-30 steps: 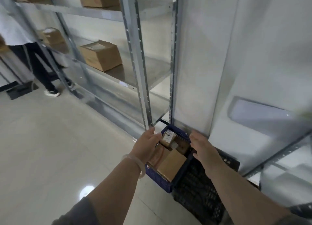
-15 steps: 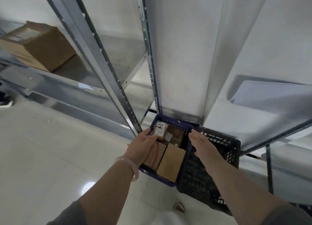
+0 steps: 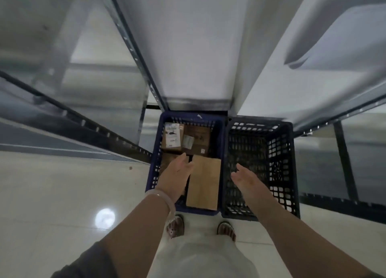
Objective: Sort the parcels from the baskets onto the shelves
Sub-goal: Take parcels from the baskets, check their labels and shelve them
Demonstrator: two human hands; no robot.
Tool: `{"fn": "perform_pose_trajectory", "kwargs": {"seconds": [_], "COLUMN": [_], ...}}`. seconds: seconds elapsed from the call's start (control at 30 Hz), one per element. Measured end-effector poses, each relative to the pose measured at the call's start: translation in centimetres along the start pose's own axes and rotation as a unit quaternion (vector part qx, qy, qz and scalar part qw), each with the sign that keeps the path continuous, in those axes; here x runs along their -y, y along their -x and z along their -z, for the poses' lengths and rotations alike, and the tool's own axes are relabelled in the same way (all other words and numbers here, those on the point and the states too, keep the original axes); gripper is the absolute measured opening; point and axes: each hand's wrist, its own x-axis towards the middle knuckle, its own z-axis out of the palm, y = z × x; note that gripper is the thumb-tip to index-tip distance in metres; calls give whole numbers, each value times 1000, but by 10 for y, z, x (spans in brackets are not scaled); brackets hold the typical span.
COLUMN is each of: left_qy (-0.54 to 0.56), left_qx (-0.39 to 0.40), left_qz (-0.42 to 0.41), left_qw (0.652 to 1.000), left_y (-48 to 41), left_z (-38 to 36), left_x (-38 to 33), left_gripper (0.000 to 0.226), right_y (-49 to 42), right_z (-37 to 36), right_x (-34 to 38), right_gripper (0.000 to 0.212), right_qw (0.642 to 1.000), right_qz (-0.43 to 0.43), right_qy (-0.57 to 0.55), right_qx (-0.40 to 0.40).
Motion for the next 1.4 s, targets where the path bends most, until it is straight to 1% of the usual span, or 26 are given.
{"fn": "perform_pose_trajectory", "kwargs": {"seconds": [0.03,0.17,0.27,0.37,0.43,0.5,0.6,0.7,0.73,0.8,0.9,0.93,0.97,1.03,1.07,1.1,1.13,1.17,1.2,1.23,1.27,1.33,1.4], "left_qy": [-8,-5,-9,-38,-38,-40,-43,-30,-12,31,41,44,43,35,25,17,17,22,36,52,71,97,80], "left_qx": [9,39,49,55,42,40,55,71,70,53,42,39,31,27,33,41,43,43,44,41,38,27,37], "left_qz": [3,59,97,118,142,154,156,142,143,154,144,137,128,105,93,81,69,56,46,40,31,10,-24], "left_qw": [1000,997,994,991,988,986,985,987,987,986,988,989,990,993,995,996,997,997,997,997,996,995,996], "left_y": [-19,-90,-130,-164,-179,-198,-212,-210,-208,-203,-186,-179,-172,-159,-152,-142,-132,-119,-104,-90,-79,-58,-26], "left_z": [-5,-29,-47,-67,-76,-85,-93,-91,-89,-81,-67,-62,-57,-45,-39,-32,-25,-19,-12,-8,-5,1,9], "left_x": [14,72,119,158,168,178,180,182,183,181,173,167,160,143,133,118,102,84,64,48,34,12,-22], "left_gripper": [52,52,52,60,66,67,61,52,47,54,57,57,57,54,49,44,41,40,41,45,51,59,70], "right_y": [-16,-81,-121,-158,-173,-188,-203,-212,-211,-207,-189,-183,-174,-152,-140,-127,-112,-98,-84,-70,-57,-28,6], "right_z": [-8,-45,-64,-80,-90,-103,-116,-122,-122,-125,-128,-127,-124,-115,-109,-102,-95,-89,-82,-74,-65,-46,-27], "right_x": [-17,-86,-123,-156,-168,-178,-181,-183,-180,-176,-159,-156,-147,-121,-107,-92,-76,-60,-45,-31,-20,8,34], "right_gripper": [56,61,51,60,67,69,72,76,76,76,90,89,75,30,21,22,30,48,73,91,92,75,69], "right_qw": [1000,996,995,989,989,989,989,987,985,983,983,983,982,981,982,981,981,981,982,980,970,940,922], "right_qz": [-16,-74,-84,-114,-122,-125,-128,-144,-150,-149,-132,-125,-119,-98,-88,-84,-73,-66,-63,-64,-85,-111,-86], "right_qy": [10,51,60,84,75,69,55,4,-21,-48,-41,-52,-70,-92,-98,-101,-99,-97,-89,-101,-149,-264,-332], "right_qx": [1,-9,-13,-31,-36,-38,-46,-73,-77,-98,-122,-127,-131,-139,-139,-143,-148,-155,-154,-160,-173,-187,-180]}}
